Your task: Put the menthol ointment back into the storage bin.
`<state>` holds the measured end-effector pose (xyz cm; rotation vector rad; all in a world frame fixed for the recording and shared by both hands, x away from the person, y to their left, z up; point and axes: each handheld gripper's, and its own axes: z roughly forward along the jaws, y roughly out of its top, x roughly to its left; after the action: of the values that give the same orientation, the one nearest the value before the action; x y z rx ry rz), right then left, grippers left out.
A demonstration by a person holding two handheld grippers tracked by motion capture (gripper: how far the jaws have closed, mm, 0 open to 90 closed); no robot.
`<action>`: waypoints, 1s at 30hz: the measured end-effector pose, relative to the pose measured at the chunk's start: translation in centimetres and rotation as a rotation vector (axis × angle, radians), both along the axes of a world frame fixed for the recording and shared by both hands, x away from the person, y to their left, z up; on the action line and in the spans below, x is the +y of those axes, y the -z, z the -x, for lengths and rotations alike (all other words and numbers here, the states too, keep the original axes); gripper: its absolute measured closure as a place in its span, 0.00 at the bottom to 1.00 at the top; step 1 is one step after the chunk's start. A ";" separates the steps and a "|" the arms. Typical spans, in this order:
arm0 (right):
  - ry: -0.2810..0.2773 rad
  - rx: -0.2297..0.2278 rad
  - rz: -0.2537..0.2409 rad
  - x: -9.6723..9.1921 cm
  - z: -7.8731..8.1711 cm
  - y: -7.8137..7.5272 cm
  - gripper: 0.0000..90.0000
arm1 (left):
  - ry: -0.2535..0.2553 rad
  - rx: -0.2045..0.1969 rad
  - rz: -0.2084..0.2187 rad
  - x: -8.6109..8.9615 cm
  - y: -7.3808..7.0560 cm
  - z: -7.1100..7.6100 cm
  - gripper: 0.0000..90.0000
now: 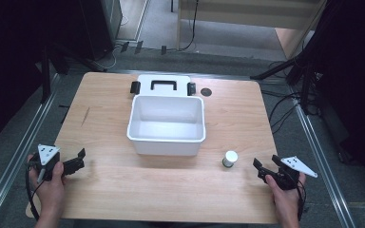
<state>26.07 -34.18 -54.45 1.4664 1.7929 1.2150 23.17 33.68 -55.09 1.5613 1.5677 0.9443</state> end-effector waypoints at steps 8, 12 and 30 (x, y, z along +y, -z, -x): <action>-0.004 0.013 0.008 0.1 -0.1 0.0 0.22 | 0.002 0.009 -0.016 -0.2 0.0 0.0 0.01; -0.019 0.034 0.012 0.1 -0.2 0.1 0.22 | 0.002 0.013 -0.017 -0.2 0.0 -0.1 0.01; -0.150 0.199 0.184 2.2 -0.3 -2.5 0.17 | -0.021 0.011 -0.020 -0.2 0.0 -0.1 0.01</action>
<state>26.39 -32.02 -51.93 1.4093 2.1198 0.9703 23.25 33.45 -55.08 1.5686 1.5897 0.9670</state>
